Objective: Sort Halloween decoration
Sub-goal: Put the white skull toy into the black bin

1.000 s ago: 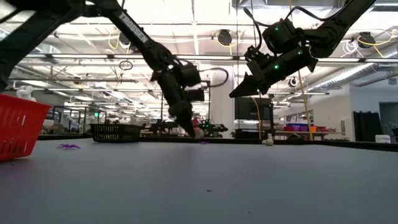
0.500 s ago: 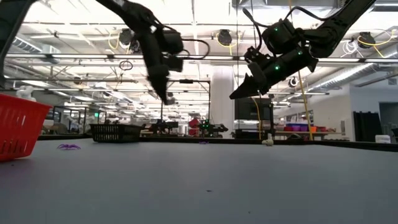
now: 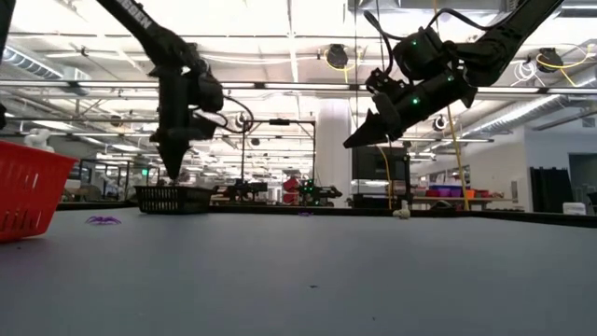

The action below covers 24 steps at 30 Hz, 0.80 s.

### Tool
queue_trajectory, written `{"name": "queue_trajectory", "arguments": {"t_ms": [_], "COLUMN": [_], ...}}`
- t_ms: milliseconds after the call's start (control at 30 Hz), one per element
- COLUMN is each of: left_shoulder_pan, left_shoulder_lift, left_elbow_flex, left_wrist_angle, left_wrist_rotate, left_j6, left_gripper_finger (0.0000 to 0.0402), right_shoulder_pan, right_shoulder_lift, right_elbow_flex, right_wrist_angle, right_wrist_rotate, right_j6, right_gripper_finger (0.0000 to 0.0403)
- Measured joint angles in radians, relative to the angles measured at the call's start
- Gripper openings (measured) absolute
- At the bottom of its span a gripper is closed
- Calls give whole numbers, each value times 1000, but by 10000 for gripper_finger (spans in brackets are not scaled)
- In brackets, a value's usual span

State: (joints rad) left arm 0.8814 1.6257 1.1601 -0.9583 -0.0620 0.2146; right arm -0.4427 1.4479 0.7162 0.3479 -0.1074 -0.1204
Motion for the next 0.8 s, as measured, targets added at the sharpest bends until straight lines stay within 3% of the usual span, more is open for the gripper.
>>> {"name": "queue_trajectory", "arguments": {"t_ms": [567, 800], "left_shoulder_pan": [73, 73], "left_shoulder_lift": [26, 26], "left_elbow_flex": [-72, -72], "left_wrist_angle": [190, 191], "left_wrist_rotate": [38, 35], "left_j6": [-26, -44], "left_gripper_finger": [2, 66], "right_shoulder_pan": [0, 0], "right_shoulder_lift": [0, 0], "right_elbow_flex": [0, 0], "right_wrist_angle": [29, 1], "right_wrist_rotate": [0, 0], "right_j6": [-12, 2], "right_gripper_finger": [0, 15]}}
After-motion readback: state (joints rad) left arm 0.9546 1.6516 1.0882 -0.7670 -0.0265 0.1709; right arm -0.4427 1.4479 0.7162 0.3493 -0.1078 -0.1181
